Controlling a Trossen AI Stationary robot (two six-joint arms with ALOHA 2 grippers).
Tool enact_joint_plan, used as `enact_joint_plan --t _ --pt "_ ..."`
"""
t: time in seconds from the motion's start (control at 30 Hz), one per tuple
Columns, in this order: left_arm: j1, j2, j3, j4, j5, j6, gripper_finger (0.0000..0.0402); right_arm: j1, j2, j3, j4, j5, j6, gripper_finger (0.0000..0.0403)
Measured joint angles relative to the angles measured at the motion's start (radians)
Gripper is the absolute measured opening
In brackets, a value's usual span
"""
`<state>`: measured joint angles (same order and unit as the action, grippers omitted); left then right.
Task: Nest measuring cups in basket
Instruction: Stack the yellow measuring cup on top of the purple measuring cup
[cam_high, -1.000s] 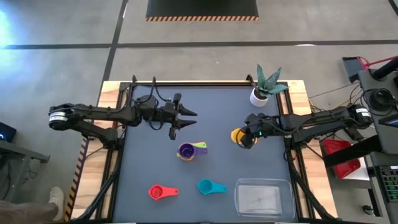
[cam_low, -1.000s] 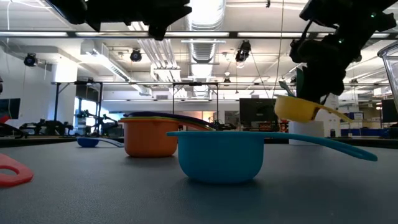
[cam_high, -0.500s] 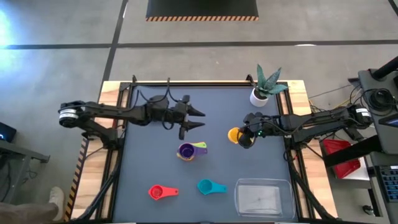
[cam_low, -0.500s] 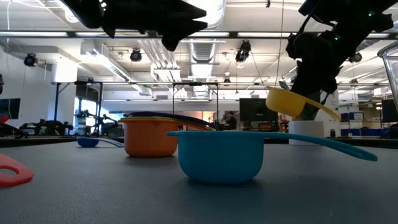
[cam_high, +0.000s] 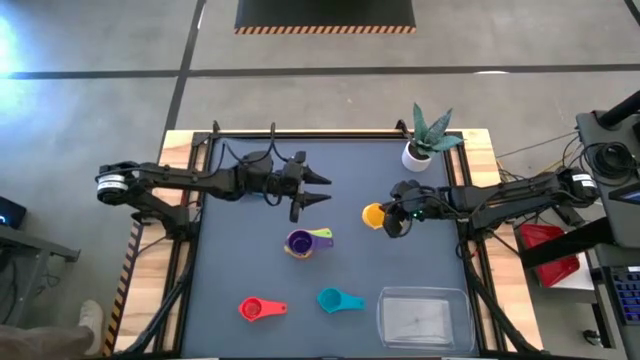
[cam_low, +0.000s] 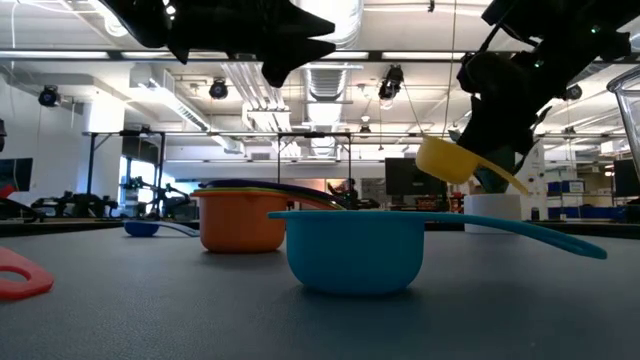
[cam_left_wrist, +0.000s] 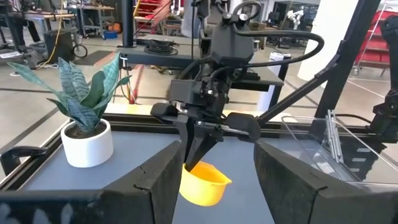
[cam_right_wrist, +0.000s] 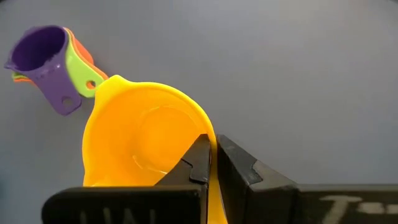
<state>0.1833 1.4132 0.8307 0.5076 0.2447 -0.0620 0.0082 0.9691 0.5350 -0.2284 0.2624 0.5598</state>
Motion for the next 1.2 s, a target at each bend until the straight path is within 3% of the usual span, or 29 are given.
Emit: enact_joint_plan --t 0.27,1.03,1.2 --pt "0.0 0.0 0.0 -0.001 0.0 0.0 0.0181 0.0 0.0 -0.045 0.104 0.0 -0.011 0.0008" --pt "0.001 0.0 0.0 -0.011 -0.003 0.017 0.018 0.0 0.0 -0.053 0.159 0.027 -0.037 0.0008" --pt "0.001 0.001 -0.001 -0.01 -0.058 0.026 0.018 0.0 0.0 -0.057 0.216 0.027 -0.081 0.0008"
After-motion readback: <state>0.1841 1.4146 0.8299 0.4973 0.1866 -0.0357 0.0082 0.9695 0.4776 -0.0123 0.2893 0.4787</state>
